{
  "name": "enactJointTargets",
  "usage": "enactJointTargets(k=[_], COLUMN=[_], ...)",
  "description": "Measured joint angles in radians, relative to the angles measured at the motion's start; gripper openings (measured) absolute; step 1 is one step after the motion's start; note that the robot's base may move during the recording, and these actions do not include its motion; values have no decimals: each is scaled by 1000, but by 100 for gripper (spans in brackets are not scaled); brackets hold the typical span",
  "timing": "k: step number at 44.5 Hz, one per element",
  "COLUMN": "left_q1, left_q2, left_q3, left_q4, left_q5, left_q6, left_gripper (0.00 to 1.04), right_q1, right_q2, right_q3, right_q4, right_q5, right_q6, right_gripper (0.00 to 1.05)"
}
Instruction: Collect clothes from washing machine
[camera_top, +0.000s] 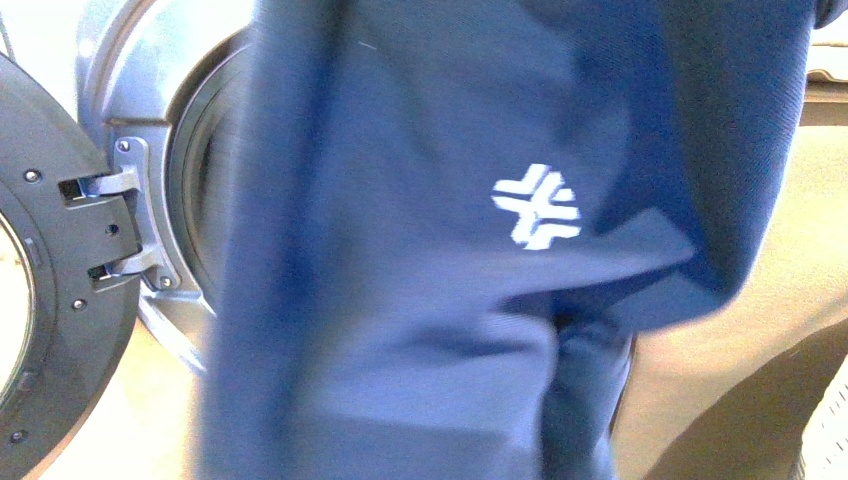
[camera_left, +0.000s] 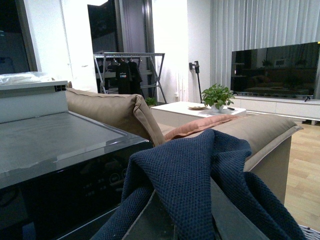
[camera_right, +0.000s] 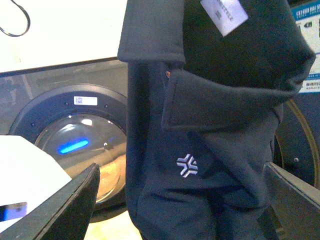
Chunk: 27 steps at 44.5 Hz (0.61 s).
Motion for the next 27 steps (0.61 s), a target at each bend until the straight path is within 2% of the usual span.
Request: enactJointTargets(k=[6, 14, 21, 27], left_q1=[0, 0, 0, 0], left_q2=[0, 0, 0, 0], left_q3=[0, 0, 0, 0], left_q4=[0, 0, 0, 0], left_q5=[0, 0, 0, 0], left_q6=[0, 0, 0, 0], left_gripper=[5, 5, 5, 5], right_q1=[49, 148, 204, 230], right_q2=[189, 568, 719, 769], right_q3=[-7, 10, 65, 97], right_q4=[129, 417, 529, 560], right_q5=[34, 92, 95, 101], right_q6=[-54, -81, -76, -72], right_gripper=[97, 97, 97, 97])
